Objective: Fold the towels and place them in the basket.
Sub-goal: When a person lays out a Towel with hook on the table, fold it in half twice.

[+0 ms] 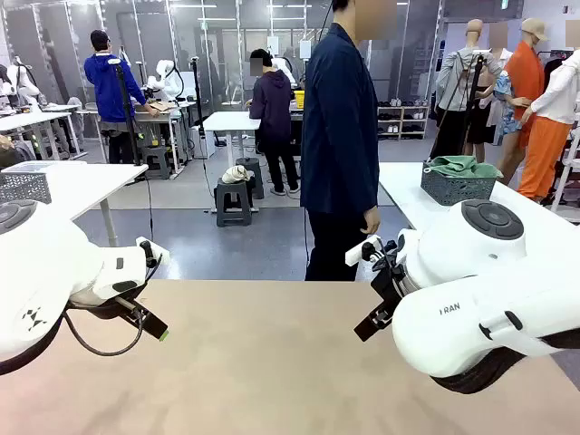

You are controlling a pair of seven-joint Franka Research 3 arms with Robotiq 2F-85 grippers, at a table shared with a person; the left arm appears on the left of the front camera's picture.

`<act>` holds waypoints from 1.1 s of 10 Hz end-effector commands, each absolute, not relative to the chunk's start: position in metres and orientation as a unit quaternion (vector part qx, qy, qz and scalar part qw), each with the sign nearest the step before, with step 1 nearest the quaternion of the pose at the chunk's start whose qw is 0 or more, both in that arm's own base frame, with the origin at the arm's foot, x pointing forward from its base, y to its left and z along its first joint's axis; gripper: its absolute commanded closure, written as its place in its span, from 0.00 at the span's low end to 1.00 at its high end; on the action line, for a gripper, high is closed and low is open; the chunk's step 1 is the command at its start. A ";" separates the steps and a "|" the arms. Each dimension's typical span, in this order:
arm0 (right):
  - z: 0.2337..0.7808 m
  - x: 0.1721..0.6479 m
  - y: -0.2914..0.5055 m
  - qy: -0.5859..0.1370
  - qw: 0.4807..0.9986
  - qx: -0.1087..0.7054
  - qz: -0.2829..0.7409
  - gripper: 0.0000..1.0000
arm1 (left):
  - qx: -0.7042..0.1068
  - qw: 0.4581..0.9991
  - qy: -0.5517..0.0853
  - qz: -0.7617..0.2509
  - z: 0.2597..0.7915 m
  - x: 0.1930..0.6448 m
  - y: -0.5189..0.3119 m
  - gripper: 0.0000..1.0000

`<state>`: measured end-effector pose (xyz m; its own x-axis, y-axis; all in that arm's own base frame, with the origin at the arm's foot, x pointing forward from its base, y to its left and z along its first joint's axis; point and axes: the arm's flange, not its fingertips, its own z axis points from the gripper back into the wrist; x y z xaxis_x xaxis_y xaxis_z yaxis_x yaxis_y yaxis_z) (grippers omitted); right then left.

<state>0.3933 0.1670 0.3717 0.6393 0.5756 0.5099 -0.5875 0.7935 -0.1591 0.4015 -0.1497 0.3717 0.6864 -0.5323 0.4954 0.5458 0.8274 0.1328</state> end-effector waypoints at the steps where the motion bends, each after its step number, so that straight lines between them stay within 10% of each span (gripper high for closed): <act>1: 0.372 0.393 0.167 -0.278 0.905 0.011 0.321 0.00 | -0.013 0.918 -0.266 -0.294 0.372 0.401 -0.150 0.00; 11: 0.372 0.393 0.167 -0.278 0.905 0.011 0.321 0.00 | -0.013 0.918 -0.266 -0.294 0.372 0.401 -0.150 0.00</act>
